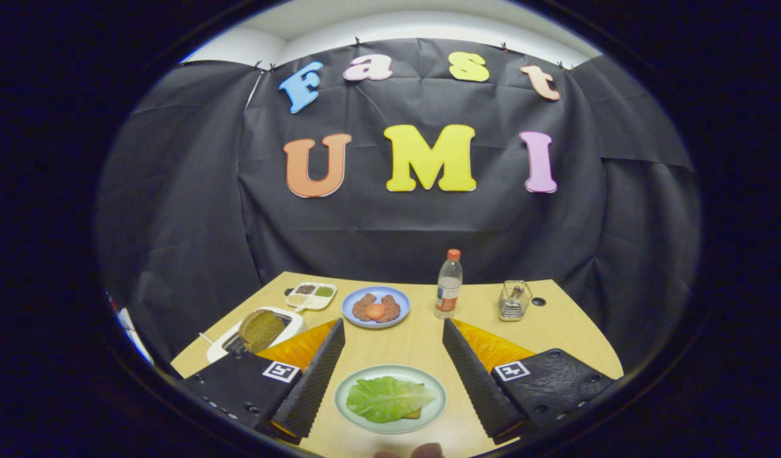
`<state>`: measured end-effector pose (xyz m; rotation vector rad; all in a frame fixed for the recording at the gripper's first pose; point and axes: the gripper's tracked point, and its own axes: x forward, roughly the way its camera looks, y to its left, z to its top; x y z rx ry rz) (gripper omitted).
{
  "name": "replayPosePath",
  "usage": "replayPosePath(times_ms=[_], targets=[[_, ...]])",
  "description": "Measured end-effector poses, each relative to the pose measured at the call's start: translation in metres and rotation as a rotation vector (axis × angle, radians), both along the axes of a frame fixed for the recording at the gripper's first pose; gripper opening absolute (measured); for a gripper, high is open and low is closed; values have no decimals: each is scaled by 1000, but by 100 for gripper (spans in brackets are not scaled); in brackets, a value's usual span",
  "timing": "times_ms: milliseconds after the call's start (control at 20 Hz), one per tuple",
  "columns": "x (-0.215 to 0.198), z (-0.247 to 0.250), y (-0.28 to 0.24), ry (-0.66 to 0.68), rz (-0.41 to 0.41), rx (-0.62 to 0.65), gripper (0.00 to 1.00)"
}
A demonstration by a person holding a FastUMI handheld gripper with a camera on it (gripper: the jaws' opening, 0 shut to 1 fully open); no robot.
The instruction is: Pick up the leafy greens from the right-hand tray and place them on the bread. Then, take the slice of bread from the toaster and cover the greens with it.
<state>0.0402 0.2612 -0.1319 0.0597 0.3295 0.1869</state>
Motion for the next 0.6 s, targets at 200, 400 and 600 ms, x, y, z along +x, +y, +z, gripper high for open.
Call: replayPosePath(times_ms=[200, 400, 600], targets=[[-6, 15, 56, -2, 29, 50, 96], [-8, 15, 124, 2, 77, 97, 96], [-1, -12, 176, 54, 89, 117, 97]])
